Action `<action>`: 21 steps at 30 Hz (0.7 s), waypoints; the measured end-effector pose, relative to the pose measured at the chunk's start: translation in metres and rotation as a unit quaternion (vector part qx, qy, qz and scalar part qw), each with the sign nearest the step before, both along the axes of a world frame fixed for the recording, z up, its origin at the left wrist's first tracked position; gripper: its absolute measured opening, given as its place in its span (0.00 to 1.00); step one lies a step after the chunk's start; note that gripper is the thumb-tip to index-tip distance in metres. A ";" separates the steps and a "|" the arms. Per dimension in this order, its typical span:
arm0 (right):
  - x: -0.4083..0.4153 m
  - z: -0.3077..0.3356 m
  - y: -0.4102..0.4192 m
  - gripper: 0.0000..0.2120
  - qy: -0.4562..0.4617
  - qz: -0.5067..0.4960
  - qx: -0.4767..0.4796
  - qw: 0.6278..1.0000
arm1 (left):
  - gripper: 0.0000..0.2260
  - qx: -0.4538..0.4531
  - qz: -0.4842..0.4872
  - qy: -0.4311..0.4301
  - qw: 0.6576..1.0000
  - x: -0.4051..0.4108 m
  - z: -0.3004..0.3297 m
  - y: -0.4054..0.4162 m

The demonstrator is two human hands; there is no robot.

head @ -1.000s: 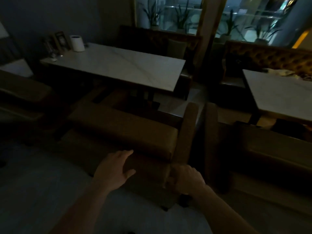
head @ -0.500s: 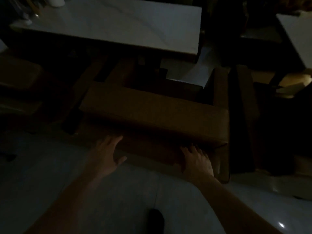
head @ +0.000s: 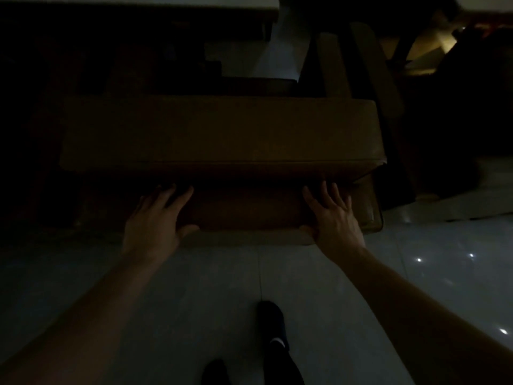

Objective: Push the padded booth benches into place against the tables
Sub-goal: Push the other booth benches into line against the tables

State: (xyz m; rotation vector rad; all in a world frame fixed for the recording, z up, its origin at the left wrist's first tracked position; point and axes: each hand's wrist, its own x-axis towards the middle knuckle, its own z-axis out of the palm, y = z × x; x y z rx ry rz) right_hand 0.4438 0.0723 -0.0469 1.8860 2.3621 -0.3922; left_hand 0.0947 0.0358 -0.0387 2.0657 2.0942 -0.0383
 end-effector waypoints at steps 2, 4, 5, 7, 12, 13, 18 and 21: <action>-0.001 -0.003 0.001 0.41 0.003 -0.006 0.003 1.000 | 0.34 -0.004 0.003 -0.003 1.000 0.000 -0.002 0.002; -0.003 -0.005 0.003 0.41 -0.003 -0.010 0.004 1.000 | 0.33 -0.008 -0.006 -0.005 1.000 -0.002 -0.003 0.004; -0.004 -0.005 0.004 0.41 -0.006 -0.010 0.001 1.000 | 0.33 -0.012 -0.011 -0.005 1.000 -0.003 -0.005 0.005; -0.005 -0.006 0.007 0.41 -0.009 -0.008 -0.008 1.000 | 0.33 -0.015 -0.020 -0.003 1.000 -0.005 -0.008 0.006; -0.002 -0.007 0.008 0.41 -0.002 0.001 -0.013 1.000 | 0.33 -0.003 -0.032 0.000 0.999 -0.007 -0.009 0.007; -0.001 -0.007 0.009 0.41 0.004 0.002 -0.016 1.000 | 0.33 -0.004 -0.031 0.004 1.000 -0.007 -0.008 0.007; 0.003 -0.005 0.013 0.40 0.013 0.009 -0.027 1.000 | 0.33 0.004 -0.016 -0.003 1.000 -0.005 -0.010 0.008; 0.006 -0.004 0.020 0.40 0.018 0.019 -0.029 0.999 | 0.33 0.004 -0.003 0.004 1.000 -0.002 -0.008 0.010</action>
